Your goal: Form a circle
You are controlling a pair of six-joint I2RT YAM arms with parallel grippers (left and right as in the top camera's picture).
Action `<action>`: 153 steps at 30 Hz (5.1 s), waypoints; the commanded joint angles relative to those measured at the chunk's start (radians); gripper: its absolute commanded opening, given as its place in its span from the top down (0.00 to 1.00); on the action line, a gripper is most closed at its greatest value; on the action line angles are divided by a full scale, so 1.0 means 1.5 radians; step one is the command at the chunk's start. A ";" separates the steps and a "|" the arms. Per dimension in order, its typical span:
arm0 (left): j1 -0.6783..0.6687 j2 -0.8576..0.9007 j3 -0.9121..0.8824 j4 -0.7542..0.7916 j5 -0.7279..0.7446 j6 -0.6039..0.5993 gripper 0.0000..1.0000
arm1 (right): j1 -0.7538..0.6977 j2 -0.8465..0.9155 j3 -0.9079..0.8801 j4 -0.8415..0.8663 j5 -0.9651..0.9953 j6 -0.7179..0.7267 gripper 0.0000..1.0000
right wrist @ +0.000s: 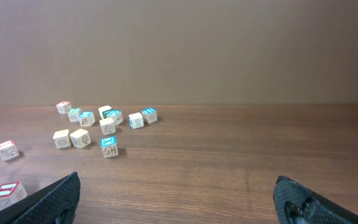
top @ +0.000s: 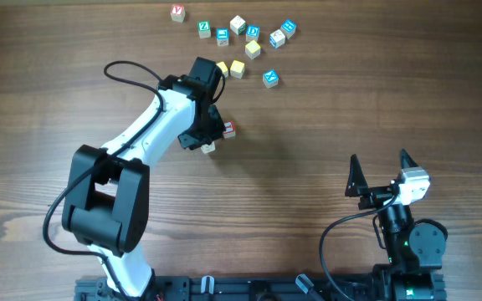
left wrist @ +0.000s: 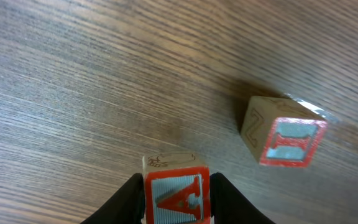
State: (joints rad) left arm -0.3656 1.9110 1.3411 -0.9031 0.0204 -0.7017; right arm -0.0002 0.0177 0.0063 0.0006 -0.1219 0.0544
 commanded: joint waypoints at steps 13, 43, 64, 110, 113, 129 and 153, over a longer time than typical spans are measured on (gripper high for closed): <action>0.003 0.000 -0.054 0.108 -0.017 -0.044 0.61 | -0.003 -0.001 -0.001 0.004 0.012 -0.006 0.00; 0.002 0.000 -0.054 0.119 0.049 -0.172 0.72 | -0.003 -0.001 -0.001 0.004 0.012 -0.006 0.00; 0.005 0.000 -0.054 0.139 0.023 -0.171 0.53 | -0.003 -0.001 -0.001 0.004 0.012 -0.006 0.00; 0.006 -0.033 -0.154 0.102 0.068 0.079 0.96 | -0.003 -0.001 -0.001 0.004 0.012 -0.007 0.00; 0.006 -0.033 -0.154 0.116 0.068 0.079 0.96 | -0.003 -0.001 -0.001 0.004 0.012 -0.006 0.00; 0.006 -0.033 -0.154 0.150 0.081 0.078 0.96 | -0.003 -0.001 -0.001 0.004 0.012 -0.006 0.00; 0.006 -0.033 -0.154 0.168 0.119 0.074 0.96 | -0.003 -0.001 -0.001 0.004 0.012 -0.006 0.00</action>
State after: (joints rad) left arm -0.3557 1.8763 1.1191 -0.6460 0.1741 -0.5991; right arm -0.0002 0.0177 0.0063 0.0006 -0.1219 0.0544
